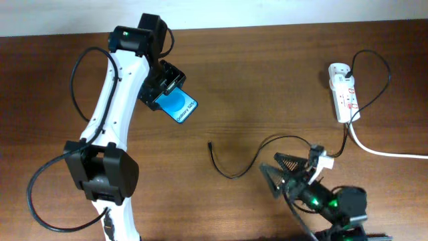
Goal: Plug charger to phone and switch on socket
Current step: 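Grasp the black cable connector end with the right gripper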
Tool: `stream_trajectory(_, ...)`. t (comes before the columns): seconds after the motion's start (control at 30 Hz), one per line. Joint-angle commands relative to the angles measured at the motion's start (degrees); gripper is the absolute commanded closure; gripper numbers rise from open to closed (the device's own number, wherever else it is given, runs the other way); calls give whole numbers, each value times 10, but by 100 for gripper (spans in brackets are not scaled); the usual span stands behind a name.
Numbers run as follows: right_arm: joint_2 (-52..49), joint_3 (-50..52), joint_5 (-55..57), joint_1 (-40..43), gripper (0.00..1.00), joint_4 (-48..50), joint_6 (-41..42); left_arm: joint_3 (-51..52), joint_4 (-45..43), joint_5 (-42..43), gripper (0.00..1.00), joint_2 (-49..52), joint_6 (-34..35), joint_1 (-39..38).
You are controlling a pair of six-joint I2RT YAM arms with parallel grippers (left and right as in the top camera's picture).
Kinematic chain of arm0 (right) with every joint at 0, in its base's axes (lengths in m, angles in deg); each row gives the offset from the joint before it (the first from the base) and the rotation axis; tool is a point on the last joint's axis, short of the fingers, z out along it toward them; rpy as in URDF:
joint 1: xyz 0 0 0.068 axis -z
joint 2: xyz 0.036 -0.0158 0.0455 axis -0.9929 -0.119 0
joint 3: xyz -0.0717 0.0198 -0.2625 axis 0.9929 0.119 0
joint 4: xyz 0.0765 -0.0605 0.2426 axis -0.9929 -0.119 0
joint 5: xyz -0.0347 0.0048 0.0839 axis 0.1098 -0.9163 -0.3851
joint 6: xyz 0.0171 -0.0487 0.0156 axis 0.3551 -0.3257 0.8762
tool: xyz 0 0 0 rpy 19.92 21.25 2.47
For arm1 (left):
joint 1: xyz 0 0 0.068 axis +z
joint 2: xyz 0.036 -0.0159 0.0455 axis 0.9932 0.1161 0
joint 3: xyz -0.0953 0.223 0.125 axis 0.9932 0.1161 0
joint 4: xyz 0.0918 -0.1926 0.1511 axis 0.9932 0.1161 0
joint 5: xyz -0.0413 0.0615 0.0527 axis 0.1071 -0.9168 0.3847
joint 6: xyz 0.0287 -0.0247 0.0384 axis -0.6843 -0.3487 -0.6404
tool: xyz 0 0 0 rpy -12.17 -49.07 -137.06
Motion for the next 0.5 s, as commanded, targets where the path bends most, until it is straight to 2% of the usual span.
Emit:
stream_trajectory(0.0, -190, -121, -12, -3, 1, -2, -88, -5, -8, 12, 100, -16, 19, -13)
stream_trajectory(0.07, -357, -205, -9, -28, 2, -2, -103, -5, -17, 26, 100, -16, 36, -15)
stream_trajectory(0.1, -432, -255, 11, -67, 2, -2, -116, -5, -27, 55, 100, -16, 39, -16)
stream_trajectory(0.13, -468, -279, 38, -92, 2, 0, -115, -5, -27, 70, 100, -16, 57, -15)
stream_trajectory(0.17, -537, -318, 68, -136, 2, 49, -115, -5, -29, 90, 100, -16, 70, -15)
stream_trajectory(0.23, -578, -323, 68, -168, 2, 170, -93, -5, -29, 109, 100, -16, 81, -15)
stream_trajectory(0.3, -592, -323, 69, -188, 2, 230, -46, -5, -31, 129, 100, -16, 91, -16)
stream_trajectory(0.47, -669, -332, 148, -218, 2, 224, -24, -5, -30, 132, 100, -16, 91, -17)
